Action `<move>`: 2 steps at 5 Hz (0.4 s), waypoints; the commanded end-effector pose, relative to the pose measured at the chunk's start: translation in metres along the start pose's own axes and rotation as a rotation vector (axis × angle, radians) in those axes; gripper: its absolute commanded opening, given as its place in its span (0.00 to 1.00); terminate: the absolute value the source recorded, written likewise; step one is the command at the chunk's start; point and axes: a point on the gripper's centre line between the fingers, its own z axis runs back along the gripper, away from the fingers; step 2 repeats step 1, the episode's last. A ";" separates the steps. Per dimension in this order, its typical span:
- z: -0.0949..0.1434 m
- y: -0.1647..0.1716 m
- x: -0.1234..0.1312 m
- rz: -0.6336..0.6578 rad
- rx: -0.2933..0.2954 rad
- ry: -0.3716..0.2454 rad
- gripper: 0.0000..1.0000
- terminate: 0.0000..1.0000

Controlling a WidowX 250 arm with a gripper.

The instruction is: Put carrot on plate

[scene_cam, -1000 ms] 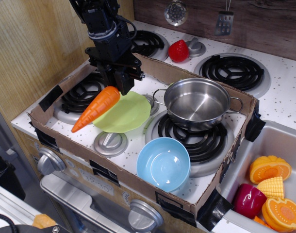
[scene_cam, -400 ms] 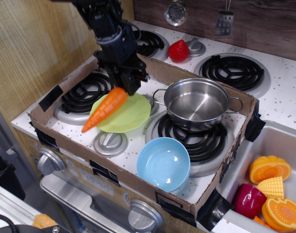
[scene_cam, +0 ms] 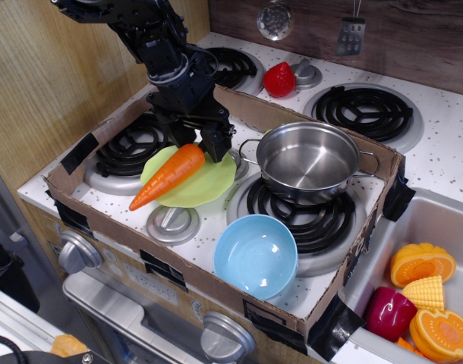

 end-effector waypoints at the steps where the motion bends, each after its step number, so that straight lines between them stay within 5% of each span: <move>1: 0.055 -0.012 0.017 -0.104 0.208 -0.120 1.00 1.00; 2: 0.055 -0.012 0.017 -0.104 0.208 -0.120 1.00 1.00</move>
